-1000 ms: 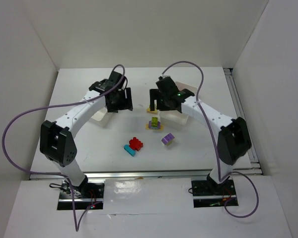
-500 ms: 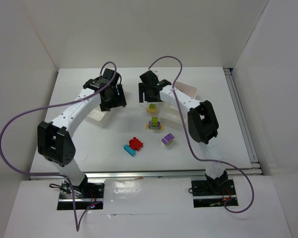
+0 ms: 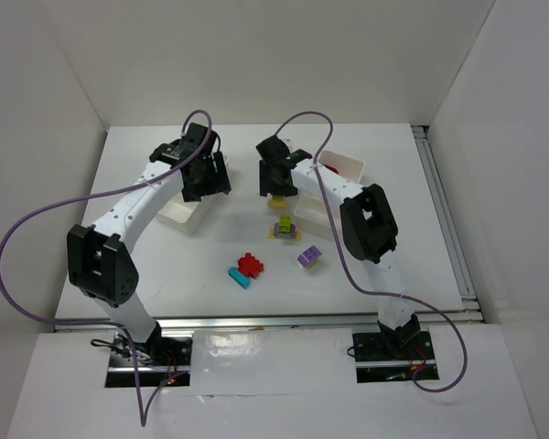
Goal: Sort the legos into containers by color
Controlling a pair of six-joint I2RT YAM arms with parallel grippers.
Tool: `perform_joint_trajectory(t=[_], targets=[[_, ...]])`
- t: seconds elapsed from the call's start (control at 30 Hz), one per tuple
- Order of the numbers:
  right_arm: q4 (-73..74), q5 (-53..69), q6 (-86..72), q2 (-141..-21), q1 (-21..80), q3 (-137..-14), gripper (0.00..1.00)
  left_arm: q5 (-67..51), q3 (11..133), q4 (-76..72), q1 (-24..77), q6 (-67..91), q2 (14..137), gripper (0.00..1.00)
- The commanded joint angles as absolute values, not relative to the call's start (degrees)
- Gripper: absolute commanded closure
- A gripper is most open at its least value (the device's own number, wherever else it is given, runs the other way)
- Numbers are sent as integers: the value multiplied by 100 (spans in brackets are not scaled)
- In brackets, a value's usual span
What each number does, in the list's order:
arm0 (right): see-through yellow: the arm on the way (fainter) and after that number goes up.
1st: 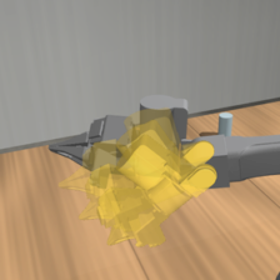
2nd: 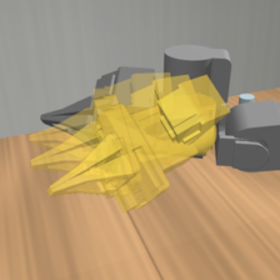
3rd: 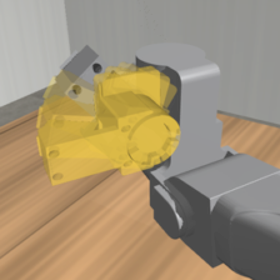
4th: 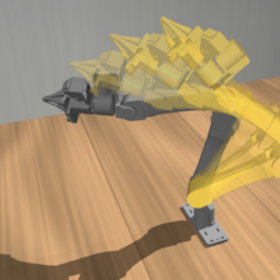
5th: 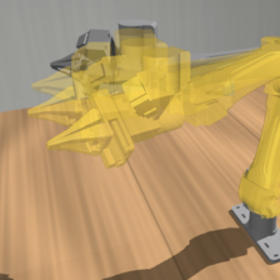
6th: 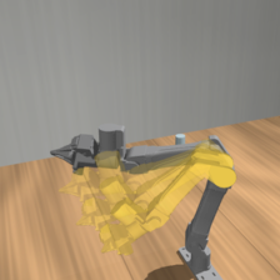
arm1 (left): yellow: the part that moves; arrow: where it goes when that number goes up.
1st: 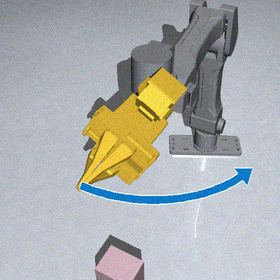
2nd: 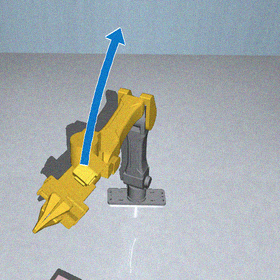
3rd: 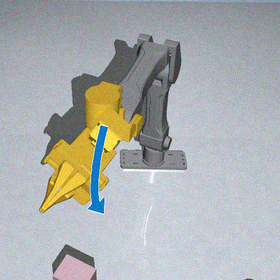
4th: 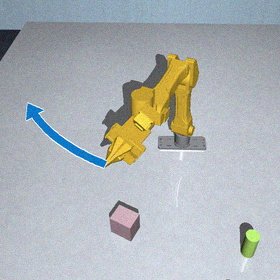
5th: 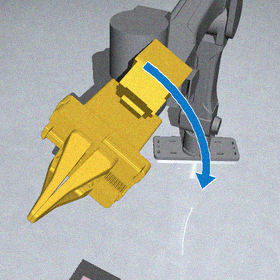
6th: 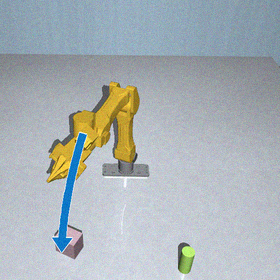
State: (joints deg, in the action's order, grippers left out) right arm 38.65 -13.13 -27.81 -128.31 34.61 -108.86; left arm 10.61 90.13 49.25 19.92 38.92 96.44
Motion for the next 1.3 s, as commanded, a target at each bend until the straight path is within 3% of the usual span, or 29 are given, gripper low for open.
perform_joint_trajectory(t=[0.0, 0.07, 0.2, 0.23, 0.33, 0.7, 0.87, 1.03, 1.27], targets=[[3929, -1266, -2900, -12963, 3437, -11057, 33, 976, 9167, 4852, 1951, 3744, 9562, 17], [3981, -1213, -2900, -13025, 3437, -11109, 37, 976, 9167, 4799, 1951, 3692, 9615, 17], [3981, -1151, -2900, -13025, 3437, -11224, 56, 923, 9228, 4799, 1951, 3691, 9720, 17], [3981, -1151, -2848, -13025, 3437, -11224, 65, 923, 9281, 4799, 1951, 3691, 9721, 17], [3920, -1099, -2787, -12868, 3437, -11276, 73, 923, 9334, 4799, 1951, 3639, 9773, 17], [3234, -697, -2373, -11392, 3305, -10803, 73, 493, 9668, 4650, 1951, 3393, 9940, 18], [3033, 516, -2574, -11021, 2813, -10477, 73, -1375, 9361, 3842, 1898, 2314, 9870, 4], [3032, 1712, -2839, -10750, 2479, -10284, 73, -2240, 8956, 3130, 1968, 2109, 9677, 4], [3085, 2100, -2953, -10617, 2426, -10231, 73, -2926, 9079, 2435, 2206, 2170, 9799, 3]])
